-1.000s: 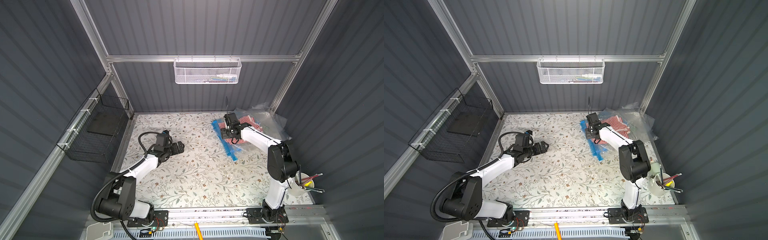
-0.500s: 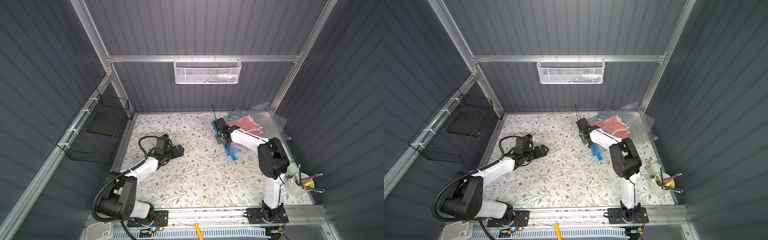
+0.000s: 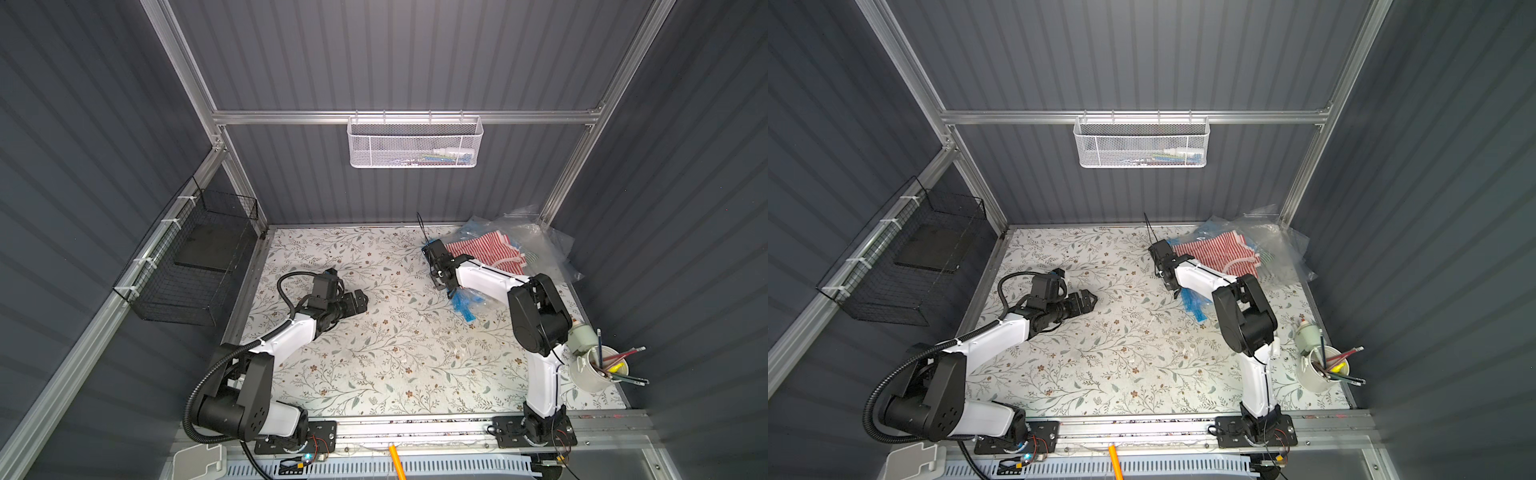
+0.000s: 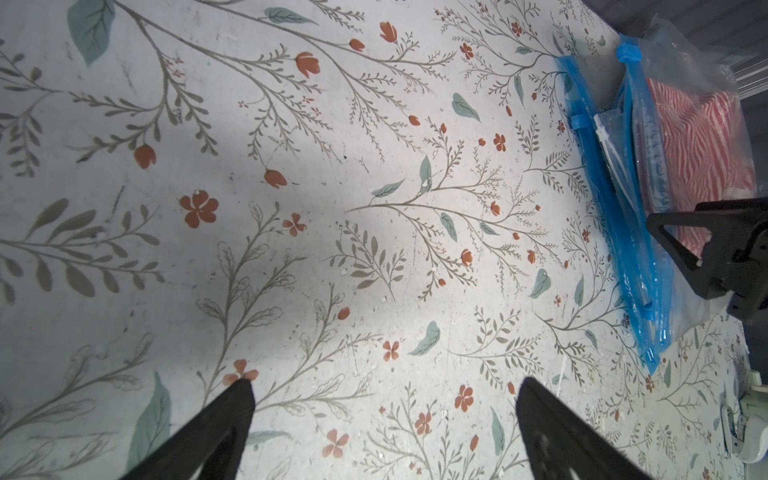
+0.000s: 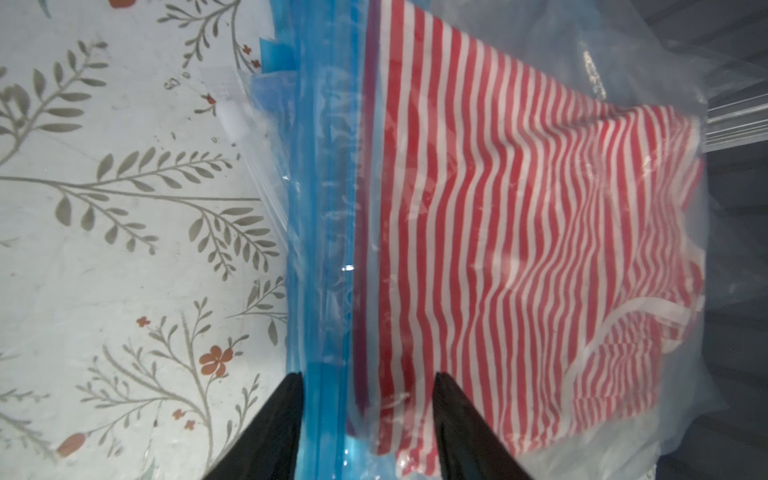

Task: Take the tank top out of the vacuum bag
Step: Open the vacuum bag at the center of the board.

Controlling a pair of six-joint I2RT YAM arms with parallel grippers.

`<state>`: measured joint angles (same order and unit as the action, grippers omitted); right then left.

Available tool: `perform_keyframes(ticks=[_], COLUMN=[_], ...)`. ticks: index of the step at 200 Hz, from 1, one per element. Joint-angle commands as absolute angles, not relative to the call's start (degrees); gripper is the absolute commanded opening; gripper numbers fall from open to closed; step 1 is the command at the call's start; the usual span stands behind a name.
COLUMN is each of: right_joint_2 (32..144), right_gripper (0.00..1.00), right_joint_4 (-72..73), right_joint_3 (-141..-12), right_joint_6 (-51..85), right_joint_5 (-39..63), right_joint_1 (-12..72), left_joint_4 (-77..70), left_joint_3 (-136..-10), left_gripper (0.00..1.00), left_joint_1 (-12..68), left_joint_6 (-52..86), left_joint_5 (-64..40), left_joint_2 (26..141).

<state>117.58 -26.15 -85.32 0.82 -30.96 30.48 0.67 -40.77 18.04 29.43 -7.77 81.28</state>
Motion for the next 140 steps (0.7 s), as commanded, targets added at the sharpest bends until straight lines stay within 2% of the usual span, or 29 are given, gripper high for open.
perform_keyframes(ticks=[1,34,60,103,140], right_joint_2=[119.09,117.89,116.90,115.56,110.53], right_gripper=[0.49,0.30,0.00,0.00,0.00], right_joint_4=[-26.75,-26.78,-26.32,-27.64,-28.47], right_joint_3=[-86.88,-86.75,-86.27,-86.41,-83.30], right_joint_6=[0.81,1.79,2.02,3.13,5.91], right_joint_5=[-33.67,-33.66,-33.66,-32.58,-27.72], right_joint_1=[30.56,30.55,30.58,30.48,30.61], left_joint_4=[1.45,1.76,1.76,1.49,1.51], left_joint_3=[-41.13,-40.97,-41.03,-40.87,-40.83], left_gripper=[1.00,1.00,1.00,1.00,1.00], left_joint_1=[18.28,18.28,18.28,18.28,18.28], left_joint_6=[30.23,30.23,30.31,30.45,30.40], left_joint_5=[-8.08,-7.92,-7.83,-8.08,-9.00], left_joint_2=[81.30,81.16,81.47,81.63,80.50])
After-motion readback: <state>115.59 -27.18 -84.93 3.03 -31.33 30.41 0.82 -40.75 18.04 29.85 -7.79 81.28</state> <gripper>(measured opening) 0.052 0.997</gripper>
